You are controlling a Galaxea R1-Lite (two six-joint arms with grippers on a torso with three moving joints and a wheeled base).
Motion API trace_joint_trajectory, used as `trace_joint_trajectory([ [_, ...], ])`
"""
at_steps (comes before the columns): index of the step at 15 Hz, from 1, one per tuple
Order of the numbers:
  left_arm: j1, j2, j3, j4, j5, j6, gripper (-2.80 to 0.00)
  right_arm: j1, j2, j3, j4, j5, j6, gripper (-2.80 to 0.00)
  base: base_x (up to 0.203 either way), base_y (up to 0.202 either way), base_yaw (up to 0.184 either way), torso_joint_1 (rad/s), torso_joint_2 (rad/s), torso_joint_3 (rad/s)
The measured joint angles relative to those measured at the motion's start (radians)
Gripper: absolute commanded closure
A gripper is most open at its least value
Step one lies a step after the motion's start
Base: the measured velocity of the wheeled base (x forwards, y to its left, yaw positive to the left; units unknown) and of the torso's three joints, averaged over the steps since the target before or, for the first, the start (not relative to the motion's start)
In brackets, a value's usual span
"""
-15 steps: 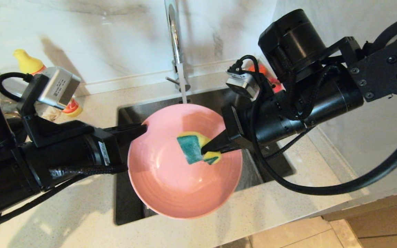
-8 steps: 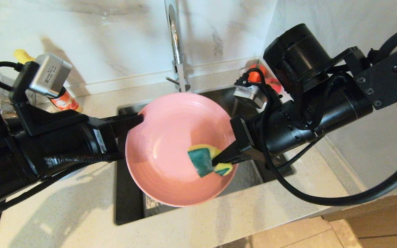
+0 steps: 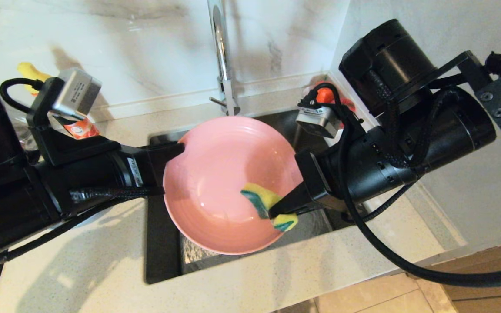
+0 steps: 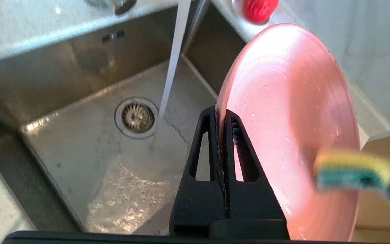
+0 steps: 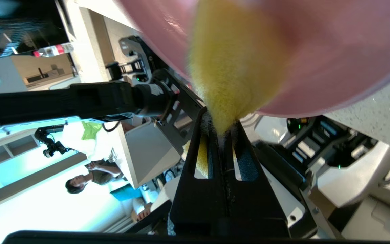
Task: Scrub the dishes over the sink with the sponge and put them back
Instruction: Wipe the plate, then rinse the plate
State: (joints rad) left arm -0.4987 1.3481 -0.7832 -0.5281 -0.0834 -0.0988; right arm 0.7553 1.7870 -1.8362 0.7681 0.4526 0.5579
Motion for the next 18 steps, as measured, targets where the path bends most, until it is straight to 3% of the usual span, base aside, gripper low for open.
trace_joint_trajectory([
  [3,0.003,0.024,0.003,-0.001,0.005,-0.007,0.0,0.002,-0.039,-0.014,-0.02,-0.003,-0.005,0.0,0.0,0.0,0.0,0.0,0.0,0.0],
  [8,0.006,0.078,-0.003,0.0,0.03,-0.081,0.0,-0.014,-0.115,-0.028,-0.061,-0.004,-0.007,0.0,0.0,0.0,0.0,0.0,0.0,0.0],
  [11,0.008,0.134,-0.013,-0.001,0.08,-0.119,0.0,-0.054,-0.162,-0.056,-0.06,-0.004,-0.011,0.0,0.0,0.0,0.0,0.0,0.0,0.0],
  [14,0.02,0.227,-0.068,0.0,0.145,-0.241,0.0,-0.126,-0.211,-0.082,-0.059,-0.003,-0.012,0.0,0.0,0.0,0.0,0.0,0.0,0.0],
  [18,0.082,0.355,-0.182,-0.001,0.151,-0.413,0.0,-0.229,-0.262,-0.043,-0.057,0.0,-0.016,0.0,0.0,0.0,0.0,0.0,0.0,0.0],
])
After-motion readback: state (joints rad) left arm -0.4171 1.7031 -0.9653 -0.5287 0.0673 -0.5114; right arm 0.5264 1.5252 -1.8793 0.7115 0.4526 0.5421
